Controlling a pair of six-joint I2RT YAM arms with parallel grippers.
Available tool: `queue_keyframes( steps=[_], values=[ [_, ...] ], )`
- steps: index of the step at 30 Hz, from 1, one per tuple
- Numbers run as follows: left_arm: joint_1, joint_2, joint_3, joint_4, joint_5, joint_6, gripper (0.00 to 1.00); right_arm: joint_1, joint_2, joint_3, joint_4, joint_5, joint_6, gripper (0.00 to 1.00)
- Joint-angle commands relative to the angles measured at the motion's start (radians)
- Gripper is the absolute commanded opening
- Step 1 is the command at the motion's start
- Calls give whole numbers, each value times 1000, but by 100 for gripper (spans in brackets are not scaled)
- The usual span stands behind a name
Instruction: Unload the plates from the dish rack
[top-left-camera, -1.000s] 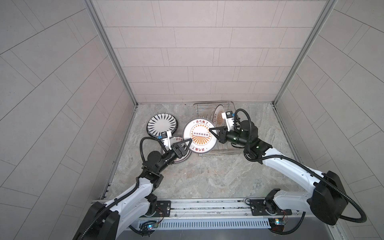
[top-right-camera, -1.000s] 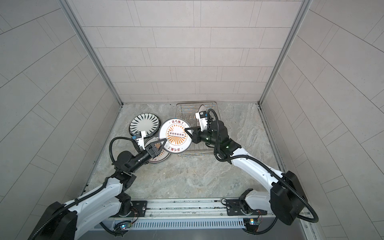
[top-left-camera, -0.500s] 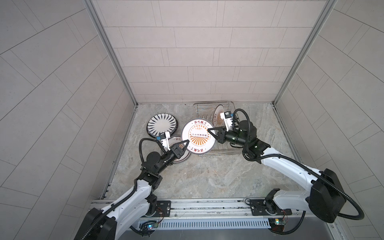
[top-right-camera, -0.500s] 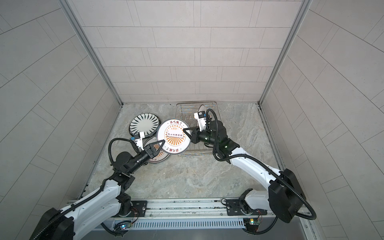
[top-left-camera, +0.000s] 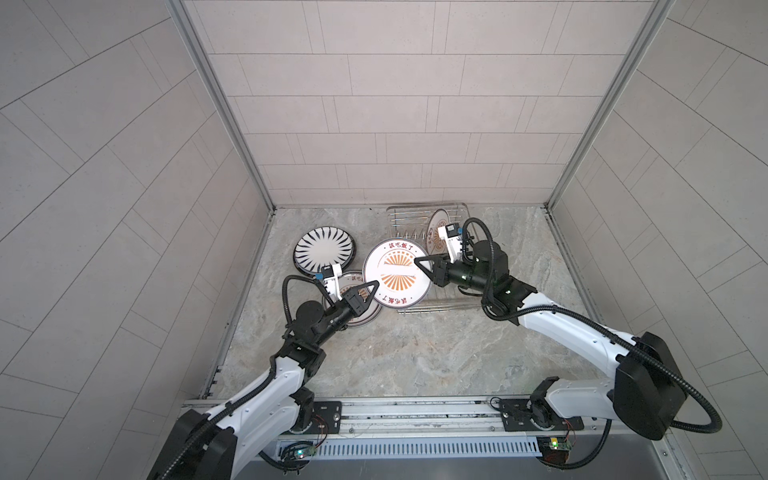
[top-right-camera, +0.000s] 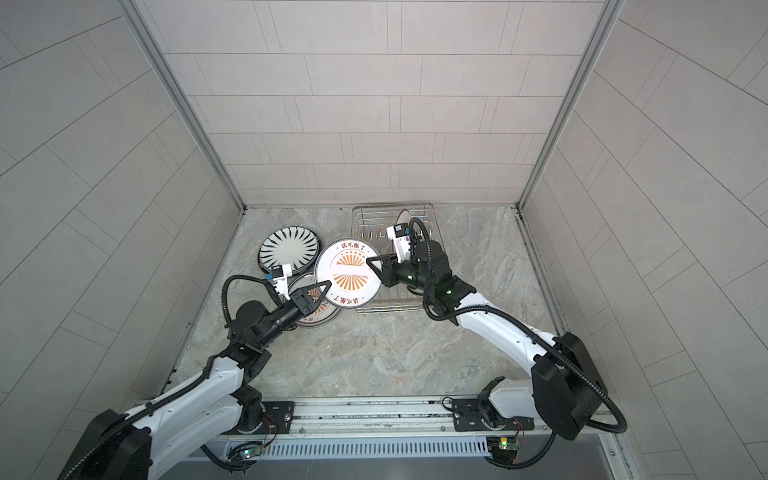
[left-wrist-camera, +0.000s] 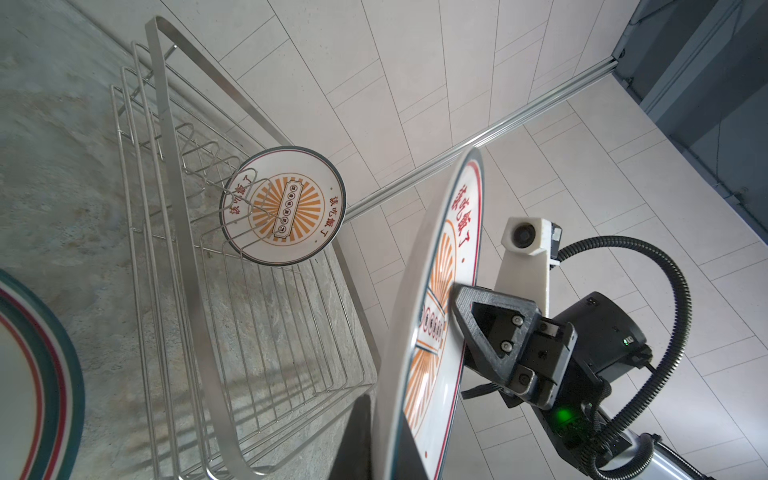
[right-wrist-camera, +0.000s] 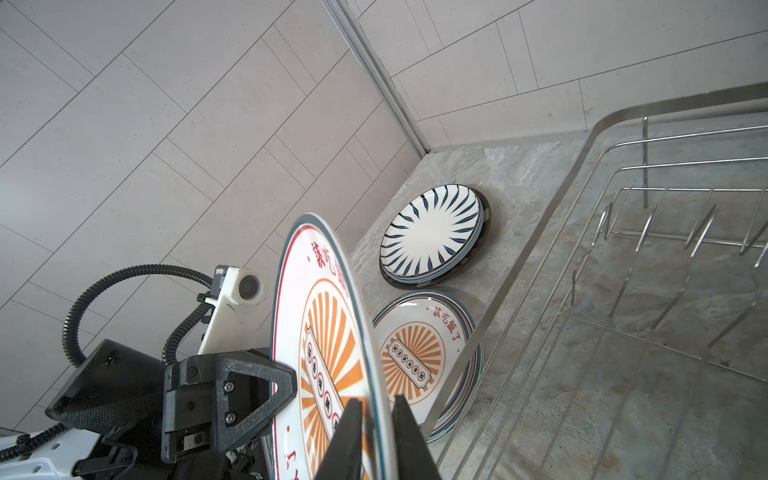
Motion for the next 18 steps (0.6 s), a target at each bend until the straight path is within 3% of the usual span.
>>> queue_keyframes(
  steps=[1, 8, 12, 13, 18],
  values=[
    [-3, -4, 52, -59, -25, 10, 0, 14, 2, 35, 15, -24, -14, 28],
    [-3, -4, 48, -53, -54, 10, 0, 14, -10, 28, -4, -21, -27, 68],
    [-5, 1, 60, -66, -63, 5, 0, 14, -24, 21, -8, -26, -38, 84],
    [-5, 3, 66, -78, -61, 6, 0, 14, -29, 16, -10, -22, -38, 96],
    [-4, 6, 73, -88, -67, -3, 0, 14, -47, 15, -45, 13, -47, 100]
  ],
)
